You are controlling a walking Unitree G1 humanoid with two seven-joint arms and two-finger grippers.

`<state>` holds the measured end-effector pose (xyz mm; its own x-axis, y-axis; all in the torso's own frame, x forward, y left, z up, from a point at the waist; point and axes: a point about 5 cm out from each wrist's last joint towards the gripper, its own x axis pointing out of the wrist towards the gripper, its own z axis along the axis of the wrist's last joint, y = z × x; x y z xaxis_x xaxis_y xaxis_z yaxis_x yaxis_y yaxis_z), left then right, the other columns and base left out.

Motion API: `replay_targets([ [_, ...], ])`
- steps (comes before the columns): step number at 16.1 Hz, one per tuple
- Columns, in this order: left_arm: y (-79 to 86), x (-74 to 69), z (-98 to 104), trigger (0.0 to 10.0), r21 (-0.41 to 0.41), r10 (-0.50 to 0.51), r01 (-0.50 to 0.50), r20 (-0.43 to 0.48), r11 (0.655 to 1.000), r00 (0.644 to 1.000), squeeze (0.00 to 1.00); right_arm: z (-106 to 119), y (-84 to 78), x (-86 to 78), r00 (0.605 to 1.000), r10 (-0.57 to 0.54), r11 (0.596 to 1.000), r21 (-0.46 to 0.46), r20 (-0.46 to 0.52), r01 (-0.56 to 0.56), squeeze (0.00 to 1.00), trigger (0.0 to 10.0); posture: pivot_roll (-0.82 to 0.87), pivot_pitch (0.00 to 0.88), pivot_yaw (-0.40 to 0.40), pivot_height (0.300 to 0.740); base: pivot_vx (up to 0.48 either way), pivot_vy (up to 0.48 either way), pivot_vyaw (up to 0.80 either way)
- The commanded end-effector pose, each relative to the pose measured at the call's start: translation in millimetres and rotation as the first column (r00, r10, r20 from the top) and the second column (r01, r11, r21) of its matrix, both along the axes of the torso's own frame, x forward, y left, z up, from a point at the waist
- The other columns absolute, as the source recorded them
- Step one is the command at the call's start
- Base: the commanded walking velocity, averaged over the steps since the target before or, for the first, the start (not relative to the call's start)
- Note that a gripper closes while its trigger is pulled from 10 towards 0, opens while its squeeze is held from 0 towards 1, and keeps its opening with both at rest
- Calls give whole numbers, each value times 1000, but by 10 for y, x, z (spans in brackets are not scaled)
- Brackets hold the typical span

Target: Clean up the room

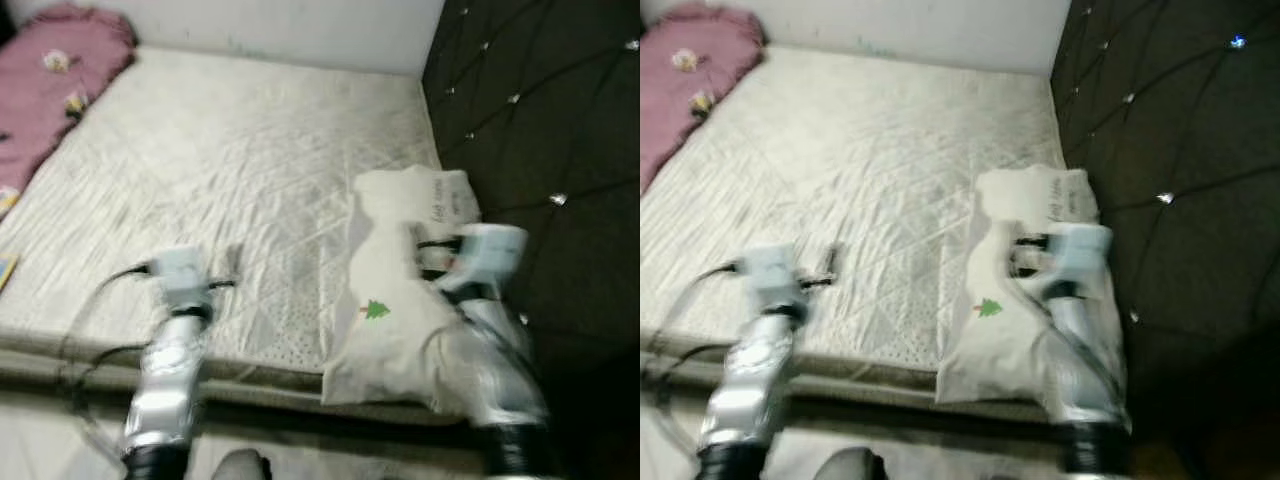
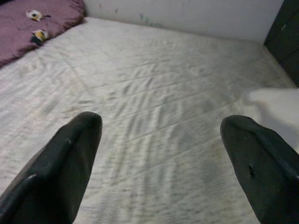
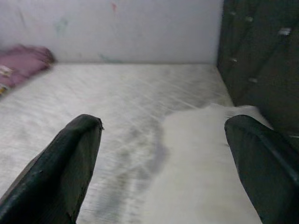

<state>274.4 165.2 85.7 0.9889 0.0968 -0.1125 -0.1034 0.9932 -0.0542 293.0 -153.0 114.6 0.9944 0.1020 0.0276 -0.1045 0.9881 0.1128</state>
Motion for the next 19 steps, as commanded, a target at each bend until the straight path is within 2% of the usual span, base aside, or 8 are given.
replay_targets([
  [1,-115,21,21,10000,-22,-33,33,10,999,999,0,-57,-154,-25,998,-49,999,-21,-31,48,0,10000,-29,0,-17,740,0,480,0],
  [17,-130,54,51,10000,-20,-44,45,18,999,999,0,-128,-151,4,997,-39,998,-48,-63,36,0,10000,-31,0,-15,740,0,480,-102],
  [19,-152,55,48,10000,-48,-61,61,16,997,998,0,-132,-158,10,997,-37,998,-53,-66,33,0,10000,-31,0,-16,740,0,480,0],
])
